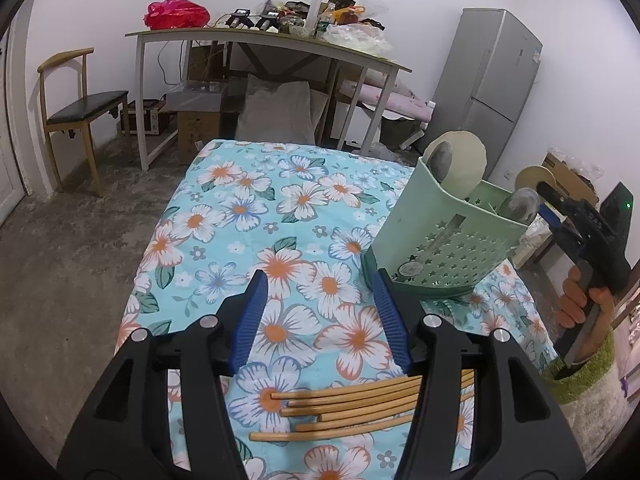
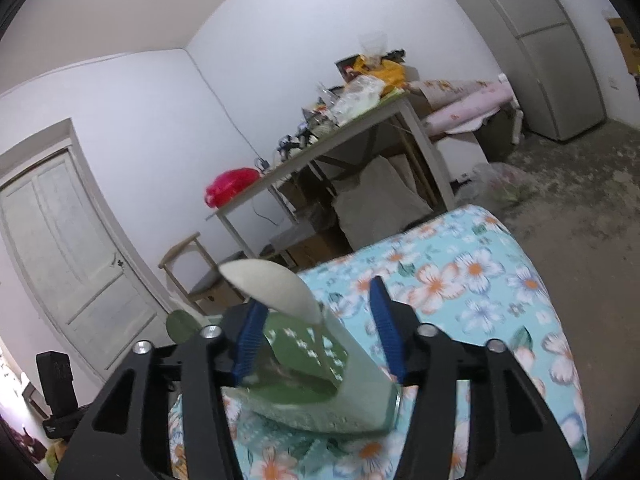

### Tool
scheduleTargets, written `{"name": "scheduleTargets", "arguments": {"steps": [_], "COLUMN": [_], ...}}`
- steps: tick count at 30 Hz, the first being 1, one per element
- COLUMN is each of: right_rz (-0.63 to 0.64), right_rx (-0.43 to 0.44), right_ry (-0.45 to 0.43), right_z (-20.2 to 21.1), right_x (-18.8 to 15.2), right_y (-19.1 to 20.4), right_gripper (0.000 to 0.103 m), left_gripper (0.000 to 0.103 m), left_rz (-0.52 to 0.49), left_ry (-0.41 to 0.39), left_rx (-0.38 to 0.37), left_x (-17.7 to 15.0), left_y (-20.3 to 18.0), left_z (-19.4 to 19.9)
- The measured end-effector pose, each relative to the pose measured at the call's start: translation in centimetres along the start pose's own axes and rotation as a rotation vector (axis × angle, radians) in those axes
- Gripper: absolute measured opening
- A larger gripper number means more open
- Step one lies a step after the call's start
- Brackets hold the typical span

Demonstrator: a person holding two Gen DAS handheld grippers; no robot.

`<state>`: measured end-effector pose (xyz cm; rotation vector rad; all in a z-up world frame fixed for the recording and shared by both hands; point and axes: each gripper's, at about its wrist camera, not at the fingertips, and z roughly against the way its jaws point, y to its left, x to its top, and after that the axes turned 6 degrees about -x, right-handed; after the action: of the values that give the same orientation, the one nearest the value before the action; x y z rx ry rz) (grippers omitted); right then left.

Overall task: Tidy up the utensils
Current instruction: 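Lower the white oval spoon into the holder and open the right tool, then push the white oval spoon deeper into the holder with the right tool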

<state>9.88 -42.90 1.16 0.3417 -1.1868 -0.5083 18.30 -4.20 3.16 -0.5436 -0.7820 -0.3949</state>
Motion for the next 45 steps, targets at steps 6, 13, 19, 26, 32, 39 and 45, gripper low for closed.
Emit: {"name": "scheduleTargets", "arguments": {"steps": [6,13,19,26,32,39,45], "right_rz": [-0.027,0.036,0.074,0.107,0.134,0.146,0.133], "right_rx": [-0.063,-0.079,-0.049,-0.112,-0.116,-0.121,-0.102], "right_ry": [0.056,0.065,-0.005,0.01,-0.005,0.022,0.009], "right_z": [0.9,3.2,6.1,4.6,4.2,4.6,5.8], "right_x": [-1.5,-3.0,-2.3,-1.7,-2.2,-2.4,-2.0], "right_y": [-0.9,0.7,2.5,3.4,4.2,4.4,4.3], "right_gripper": [0.062,0.063,0.063,0.031,0.028,0.028,0.04], "left_gripper": [0.054,0.057,0.057,0.057,0.057,0.057,0.058], "left_rz": [0.018,0.018,0.029,0.034,0.036,0.042,0.043], "left_ry": [0.004,0.005,-0.002,-0.004,-0.005,-0.001,0.0], "left_rx": [0.006,0.01,0.013,0.007,0.01,0.004,0.001], "left_x": [-0.3,-0.6,-1.3,-1.7,-1.8,-2.0,-2.0], "left_y": [0.3,0.3,0.5,0.4,0.5,0.4,0.4], "left_z": [0.2,0.7,1.5,1.9,2.1,2.2,2.2]}}
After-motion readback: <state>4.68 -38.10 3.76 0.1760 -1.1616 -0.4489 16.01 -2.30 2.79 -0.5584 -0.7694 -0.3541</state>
